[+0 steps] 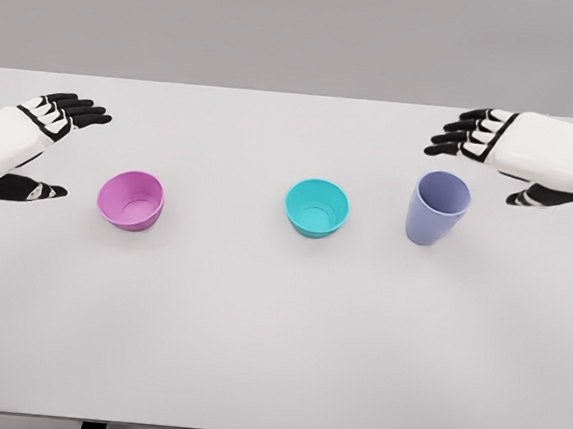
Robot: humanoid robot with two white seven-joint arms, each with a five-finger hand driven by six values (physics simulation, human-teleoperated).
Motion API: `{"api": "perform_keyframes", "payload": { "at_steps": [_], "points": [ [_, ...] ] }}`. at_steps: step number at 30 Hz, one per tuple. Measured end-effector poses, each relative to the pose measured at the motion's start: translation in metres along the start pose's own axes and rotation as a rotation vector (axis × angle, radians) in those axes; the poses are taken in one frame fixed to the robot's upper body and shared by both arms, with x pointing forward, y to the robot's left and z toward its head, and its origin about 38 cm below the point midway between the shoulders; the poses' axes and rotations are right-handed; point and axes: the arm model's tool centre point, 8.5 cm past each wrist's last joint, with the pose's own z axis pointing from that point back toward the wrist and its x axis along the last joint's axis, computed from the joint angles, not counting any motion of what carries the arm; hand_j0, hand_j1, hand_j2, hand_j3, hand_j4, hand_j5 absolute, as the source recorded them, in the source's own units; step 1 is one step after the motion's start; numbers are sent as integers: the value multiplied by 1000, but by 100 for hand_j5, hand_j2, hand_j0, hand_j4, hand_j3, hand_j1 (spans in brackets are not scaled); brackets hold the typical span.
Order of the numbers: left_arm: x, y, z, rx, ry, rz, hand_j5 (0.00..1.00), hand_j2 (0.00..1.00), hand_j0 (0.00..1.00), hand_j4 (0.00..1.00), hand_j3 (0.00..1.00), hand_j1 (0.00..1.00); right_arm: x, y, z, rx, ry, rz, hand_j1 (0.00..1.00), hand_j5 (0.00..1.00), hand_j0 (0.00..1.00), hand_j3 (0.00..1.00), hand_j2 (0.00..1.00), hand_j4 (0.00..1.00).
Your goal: Stacking bowl and cup with both arms
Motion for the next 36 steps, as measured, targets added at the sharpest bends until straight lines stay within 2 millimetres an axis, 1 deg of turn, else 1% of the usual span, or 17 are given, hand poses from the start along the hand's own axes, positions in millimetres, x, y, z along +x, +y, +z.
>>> {"api": "perform_keyframes", "payload": {
  "at_steps": [2, 6, 9, 10, 13, 15, 16, 17, 18, 19, 21, 24, 28, 30, 32, 34, 36],
  "points": [
    [0, 0, 0, 0, 0, 0, 100, 100, 100, 100, 100, 100, -1, -6, -1, -13, -1, 9, 100, 100, 100, 100, 100, 100],
    [0, 2, -1, 2, 0, -6, 100, 100, 100, 100, 100, 100, -1, -6, 0, -17, 2, 8, 100, 100, 100, 100, 100, 100],
    [-2, 16, -6, -1, -6, -49, 100, 100, 100, 100, 100, 100, -1, -6, 1, -16, 5, 9, 100, 100, 100, 100, 100, 100],
    [-3, 27, -12, -1, -14, -73, 100, 100, 100, 100, 100, 100, -2, -8, 3, -18, 9, 14, 100, 100, 100, 100, 100, 100],
    [-3, 39, -24, -75, -35, -97, 100, 100, 100, 100, 100, 100, -4, -5, 6, -7, 17, 8, 100, 100, 100, 100, 100, 100],
    [1, 53, -38, -118, -68, -116, 100, 100, 100, 100, 100, 100, -6, -8, 7, -8, 23, 12, 100, 100, 100, 100, 100, 100],
    [3, 50, -43, -153, -83, -109, 100, 100, 100, 100, 100, 100, -7, -8, 8, -6, 26, 13, 100, 100, 100, 100, 100, 100],
    [5, 59, -51, -167, -102, -127, 100, 100, 100, 100, 100, 100, -7, -9, 10, -4, 29, 15, 100, 100, 100, 100, 100, 100],
    [6, 60, -57, -200, -114, -132, 100, 100, 100, 100, 100, 100, -8, -9, 11, -3, 32, 17, 100, 100, 100, 100, 100, 100],
    [6, 69, -65, -228, -127, -158, 100, 100, 100, 100, 100, 100, -11, -18, 13, -14, 41, 33, 100, 100, 100, 100, 100, 100],
    [8, 76, -79, -303, -156, -170, 100, 100, 100, 100, 100, 100, -17, -18, 16, -12, 60, 25, 100, 100, 100, 100, 100, 100],
    [13, 63, -87, -406, -203, -117, 100, 100, 100, 100, 100, 100, -28, -18, 22, -9, 92, 14, 100, 100, 100, 100, 100, 100],
    [15, 41, -83, -501, -227, -63, 100, 100, 100, 100, 100, 100, -40, -52, 44, -16, 154, 90, 100, 100, 100, 100, 100, 100],
    [14, 37, -80, -525, -228, -51, 100, 100, 100, 100, 100, 100, -43, -45, 52, 41, 171, 89, 100, 100, 100, 100, 100, 100],
    [14, 36, -79, -539, -229, -48, 100, 100, 100, 100, 100, 100, -47, -55, 55, 41, 185, 107, 100, 100, 100, 100, 100, 100],
    [15, 31, -78, -557, -234, -36, 100, 100, 100, 100, 100, 100, -45, -44, 41, 38, 156, 81, 100, 100, 100, 100, 100, 100],
    [15, 24, -77, -576, -239, -21, 100, 100, 100, 100, 100, 100, -41, -41, 26, 16, 121, 63, 100, 100, 100, 100, 100, 100]
  ]
}}
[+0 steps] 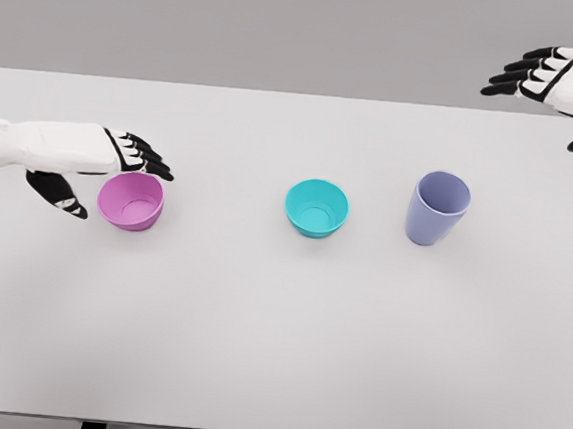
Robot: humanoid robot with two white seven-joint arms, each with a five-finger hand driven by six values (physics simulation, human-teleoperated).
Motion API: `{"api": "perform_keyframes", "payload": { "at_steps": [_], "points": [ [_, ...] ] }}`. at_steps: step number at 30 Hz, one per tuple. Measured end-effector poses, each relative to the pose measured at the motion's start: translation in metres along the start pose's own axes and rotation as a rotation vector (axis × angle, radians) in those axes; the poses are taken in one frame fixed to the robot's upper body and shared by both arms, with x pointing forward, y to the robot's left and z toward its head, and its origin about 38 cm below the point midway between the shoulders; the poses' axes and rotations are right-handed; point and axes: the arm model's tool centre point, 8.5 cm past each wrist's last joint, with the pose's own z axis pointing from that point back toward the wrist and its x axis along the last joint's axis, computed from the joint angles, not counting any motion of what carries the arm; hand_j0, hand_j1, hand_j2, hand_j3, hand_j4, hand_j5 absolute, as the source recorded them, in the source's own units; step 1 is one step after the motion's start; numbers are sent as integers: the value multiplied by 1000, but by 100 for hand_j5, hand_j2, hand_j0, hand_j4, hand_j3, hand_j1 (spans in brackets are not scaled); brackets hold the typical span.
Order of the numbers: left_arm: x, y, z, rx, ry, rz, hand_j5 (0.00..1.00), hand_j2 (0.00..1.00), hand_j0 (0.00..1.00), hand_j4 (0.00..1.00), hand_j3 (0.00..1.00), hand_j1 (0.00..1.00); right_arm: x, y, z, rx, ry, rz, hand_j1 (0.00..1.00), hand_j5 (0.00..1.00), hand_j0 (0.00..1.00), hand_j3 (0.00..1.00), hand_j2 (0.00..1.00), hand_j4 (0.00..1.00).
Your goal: Stacking bowl and cup with both arms
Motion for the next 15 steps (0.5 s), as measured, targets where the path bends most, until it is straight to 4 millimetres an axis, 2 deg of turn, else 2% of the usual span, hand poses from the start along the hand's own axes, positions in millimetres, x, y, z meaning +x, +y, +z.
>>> {"api": "perform_keyframes", "payload": {
  "at_steps": [4, 6, 9, 15],
  "points": [
    [1, -9, -4, -19, -15, 22, 100, 100, 100, 100, 100, 100, 13, 6, -28, -29, -66, -32, 100, 100, 100, 100, 100, 100],
    [2, -9, -5, -14, -25, 37, 100, 100, 100, 100, 100, 100, 14, 11, -35, -29, -76, -50, 100, 100, 100, 100, 100, 100],
    [3, -10, -7, -10, -35, 49, 100, 100, 100, 100, 100, 100, 7, 20, -39, -19, -63, -84, 100, 100, 100, 100, 100, 100],
    [-2, -14, -13, -7, -35, 72, 100, 100, 100, 100, 100, 100, 2, 26, -41, -14, -54, -105, 100, 100, 100, 100, 100, 100]
  ]
}}
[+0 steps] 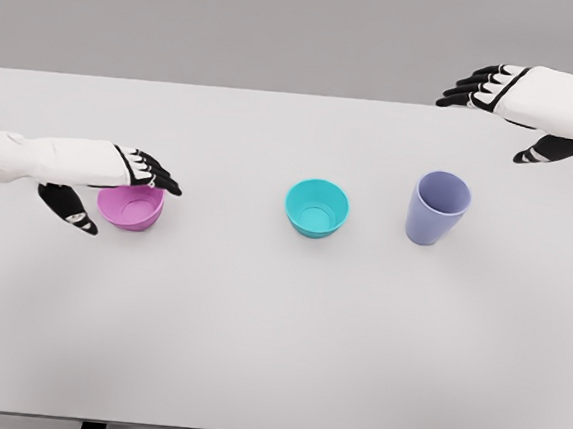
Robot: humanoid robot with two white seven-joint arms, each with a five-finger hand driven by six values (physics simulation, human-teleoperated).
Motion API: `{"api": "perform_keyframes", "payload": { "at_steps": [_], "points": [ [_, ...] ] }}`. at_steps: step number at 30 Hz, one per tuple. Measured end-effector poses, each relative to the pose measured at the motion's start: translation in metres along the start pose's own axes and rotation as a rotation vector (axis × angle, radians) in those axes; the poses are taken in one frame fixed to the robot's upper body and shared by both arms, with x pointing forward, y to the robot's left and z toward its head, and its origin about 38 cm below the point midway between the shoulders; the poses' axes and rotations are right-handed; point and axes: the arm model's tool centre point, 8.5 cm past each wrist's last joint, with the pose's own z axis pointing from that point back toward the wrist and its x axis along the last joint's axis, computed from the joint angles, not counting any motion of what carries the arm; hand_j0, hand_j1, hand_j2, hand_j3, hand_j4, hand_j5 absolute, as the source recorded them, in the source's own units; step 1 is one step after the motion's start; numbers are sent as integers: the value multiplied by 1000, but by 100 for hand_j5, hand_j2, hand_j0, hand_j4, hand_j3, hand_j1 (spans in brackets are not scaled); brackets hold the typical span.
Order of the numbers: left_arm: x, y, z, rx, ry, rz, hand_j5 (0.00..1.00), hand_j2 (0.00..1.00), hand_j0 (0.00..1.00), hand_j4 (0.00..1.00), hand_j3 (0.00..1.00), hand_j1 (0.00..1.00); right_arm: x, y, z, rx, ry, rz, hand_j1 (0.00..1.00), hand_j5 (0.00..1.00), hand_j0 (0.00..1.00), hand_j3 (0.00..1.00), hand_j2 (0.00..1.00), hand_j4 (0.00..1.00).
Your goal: Stacking bowl and cup with both arms
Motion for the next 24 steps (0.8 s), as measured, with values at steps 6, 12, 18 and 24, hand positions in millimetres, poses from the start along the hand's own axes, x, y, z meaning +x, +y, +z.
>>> {"api": "perform_keyframes", "payload": {
  "at_steps": [6, 12, 18, 24],
  "points": [
    [-7, 2, 0, 6, 16, 8, 100, 100, 100, 100, 100, 100, -1, 1, 0, 0, 2, -3, 100, 100, 100, 100, 100, 100],
    [-13, 6, -3, -26, 30, 2, 100, 100, 100, 100, 100, 100, -1, 1, 0, 0, 3, -4, 100, 100, 100, 100, 100, 100],
    [-19, -3, -7, -47, 36, 27, 100, 100, 100, 100, 100, 100, -1, 1, 0, -1, 3, -4, 100, 100, 100, 100, 100, 100],
    [-25, -1, -11, -40, 47, 36, 100, 100, 100, 100, 100, 100, -1, 1, 0, 0, 3, -4, 100, 100, 100, 100, 100, 100]
  ]
}}
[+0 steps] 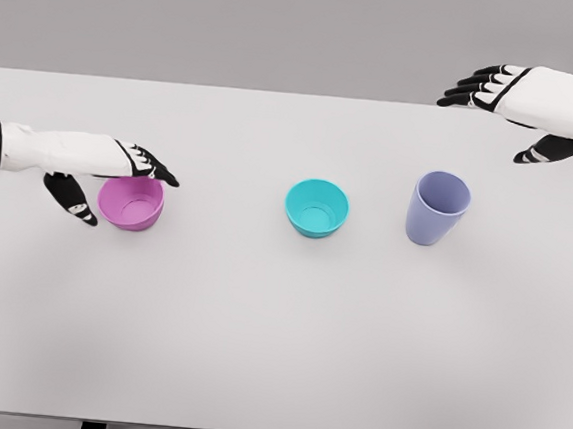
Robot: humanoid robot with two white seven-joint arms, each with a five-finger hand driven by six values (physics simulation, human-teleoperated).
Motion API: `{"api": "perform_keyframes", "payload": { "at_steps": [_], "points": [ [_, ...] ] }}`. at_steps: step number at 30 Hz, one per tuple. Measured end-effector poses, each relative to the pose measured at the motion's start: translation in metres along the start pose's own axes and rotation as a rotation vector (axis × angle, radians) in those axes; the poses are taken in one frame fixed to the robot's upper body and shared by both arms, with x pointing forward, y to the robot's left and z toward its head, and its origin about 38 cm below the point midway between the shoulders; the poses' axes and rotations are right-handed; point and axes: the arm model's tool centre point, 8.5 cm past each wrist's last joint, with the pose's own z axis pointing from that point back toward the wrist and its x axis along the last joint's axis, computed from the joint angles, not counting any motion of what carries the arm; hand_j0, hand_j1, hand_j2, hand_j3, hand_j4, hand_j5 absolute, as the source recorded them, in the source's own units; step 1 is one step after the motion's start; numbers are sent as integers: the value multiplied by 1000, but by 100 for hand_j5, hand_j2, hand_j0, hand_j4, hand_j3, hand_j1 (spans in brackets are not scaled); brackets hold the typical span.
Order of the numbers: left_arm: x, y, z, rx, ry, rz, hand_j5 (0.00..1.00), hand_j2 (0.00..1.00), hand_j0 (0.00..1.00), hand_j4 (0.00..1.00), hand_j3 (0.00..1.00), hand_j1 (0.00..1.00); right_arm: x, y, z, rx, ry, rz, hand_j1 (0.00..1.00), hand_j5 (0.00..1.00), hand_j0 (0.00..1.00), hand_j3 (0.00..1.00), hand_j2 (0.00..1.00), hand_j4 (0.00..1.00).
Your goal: Stacking bowl and cup with both arms
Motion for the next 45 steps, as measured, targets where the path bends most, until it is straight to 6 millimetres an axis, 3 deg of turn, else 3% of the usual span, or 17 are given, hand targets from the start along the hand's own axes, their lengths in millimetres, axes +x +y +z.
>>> {"api": "perform_keyframes", "payload": {
  "at_steps": [45],
  "points": [
    [-19, -18, -24, -31, 24, 66, 100, 100, 100, 100, 100, 100, 0, -1, 0, -3, 1, 2, 100, 100, 100, 100, 100, 100]
  ]
}}
